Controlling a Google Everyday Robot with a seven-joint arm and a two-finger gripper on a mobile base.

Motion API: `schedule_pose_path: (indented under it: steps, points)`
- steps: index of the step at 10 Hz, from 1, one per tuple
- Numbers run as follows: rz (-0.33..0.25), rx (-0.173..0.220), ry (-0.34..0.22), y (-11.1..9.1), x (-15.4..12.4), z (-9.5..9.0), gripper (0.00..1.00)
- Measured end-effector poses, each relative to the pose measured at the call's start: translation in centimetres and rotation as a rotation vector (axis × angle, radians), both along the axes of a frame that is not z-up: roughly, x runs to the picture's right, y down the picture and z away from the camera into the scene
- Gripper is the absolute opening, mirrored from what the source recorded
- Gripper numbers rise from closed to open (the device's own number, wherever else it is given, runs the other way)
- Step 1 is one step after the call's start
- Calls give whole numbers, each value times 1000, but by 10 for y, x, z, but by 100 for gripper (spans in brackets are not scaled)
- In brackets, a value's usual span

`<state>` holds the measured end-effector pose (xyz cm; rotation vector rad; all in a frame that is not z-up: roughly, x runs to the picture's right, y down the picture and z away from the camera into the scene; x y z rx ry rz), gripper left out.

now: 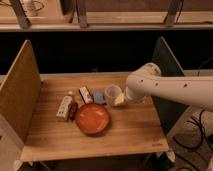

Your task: Place the bottle in the ceramic bowl

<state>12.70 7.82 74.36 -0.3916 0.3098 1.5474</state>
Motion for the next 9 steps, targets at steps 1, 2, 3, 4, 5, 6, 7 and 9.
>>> schedule_pose_path:
  steps: [1,2,3,4,5,6,7,9]
  points:
    - [1,0,0,0,0,0,80]
    - [1,0,0,0,0,0,80]
    - [1,0,-1,0,0,0,80]
    - [1,0,0,0,0,0,80]
    - [1,0,0,0,0,0,80]
    - [1,-2,-1,1,0,1,80]
    - [0,-2,-1,1,0,1,80]
    - [-32,9,-7,-7,-2,2,80]
